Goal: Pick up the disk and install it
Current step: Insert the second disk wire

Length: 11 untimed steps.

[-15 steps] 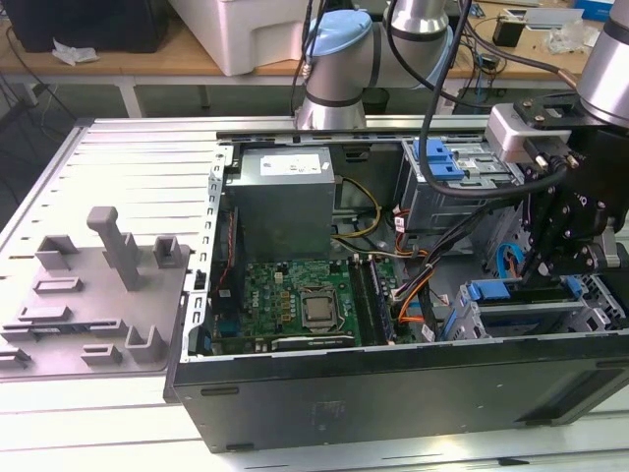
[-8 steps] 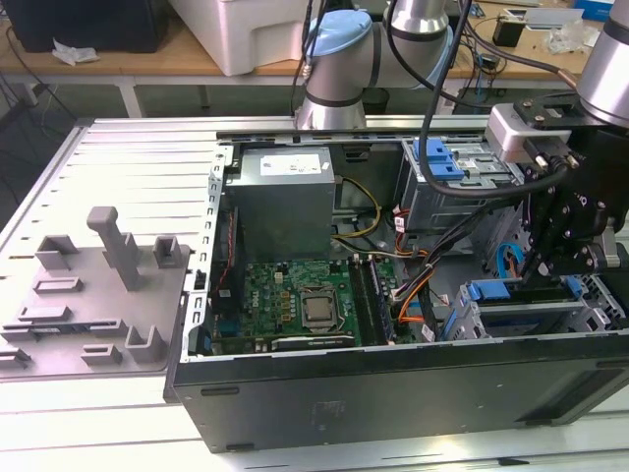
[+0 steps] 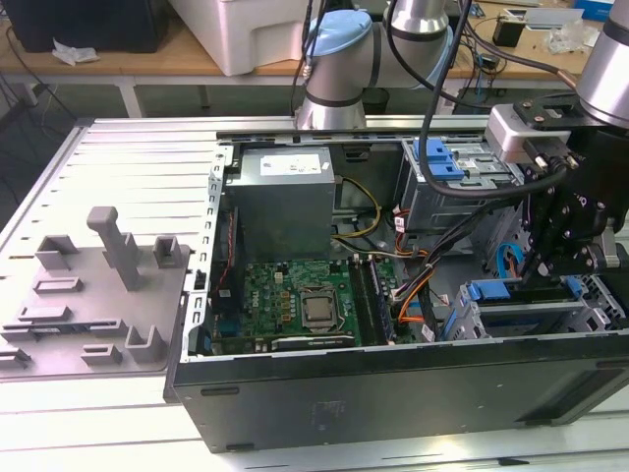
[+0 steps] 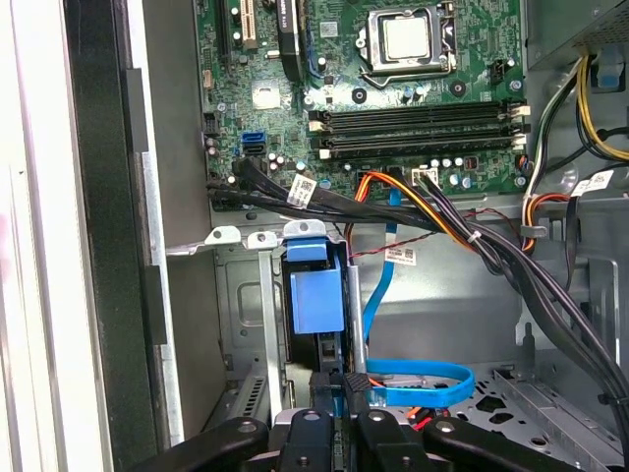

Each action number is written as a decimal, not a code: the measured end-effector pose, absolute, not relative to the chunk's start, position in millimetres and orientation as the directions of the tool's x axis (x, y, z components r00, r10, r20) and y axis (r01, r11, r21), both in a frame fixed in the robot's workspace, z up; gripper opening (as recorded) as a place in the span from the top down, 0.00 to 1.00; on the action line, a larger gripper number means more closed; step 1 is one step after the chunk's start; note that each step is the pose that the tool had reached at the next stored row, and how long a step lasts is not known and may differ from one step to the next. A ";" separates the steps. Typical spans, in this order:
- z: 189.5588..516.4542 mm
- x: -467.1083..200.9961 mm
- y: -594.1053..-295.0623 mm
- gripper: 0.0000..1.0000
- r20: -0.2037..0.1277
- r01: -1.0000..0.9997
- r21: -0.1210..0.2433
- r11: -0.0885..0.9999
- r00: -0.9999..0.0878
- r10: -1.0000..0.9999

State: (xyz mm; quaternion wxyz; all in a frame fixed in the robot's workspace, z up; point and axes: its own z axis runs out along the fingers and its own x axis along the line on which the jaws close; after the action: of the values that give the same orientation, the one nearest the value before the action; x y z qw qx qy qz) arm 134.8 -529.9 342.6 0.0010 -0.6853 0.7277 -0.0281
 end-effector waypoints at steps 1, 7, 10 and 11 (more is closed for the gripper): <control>342.6 134.8 -529.9 0.84 0.037 -0.997 -0.042 0.059 -0.061 -0.997; 342.5 134.8 -529.9 0.84 0.037 -0.997 -0.042 0.057 -0.059 -0.998; 342.5 134.8 -529.9 0.84 0.037 -0.997 -0.042 0.057 -0.059 -0.998; 342.5 134.8 -529.9 0.84 0.037 -0.997 -0.042 0.057 -0.059 -0.998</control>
State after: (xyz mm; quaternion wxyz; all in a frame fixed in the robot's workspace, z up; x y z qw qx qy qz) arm 134.8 -529.9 342.5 0.0010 -0.6859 0.7271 -0.0281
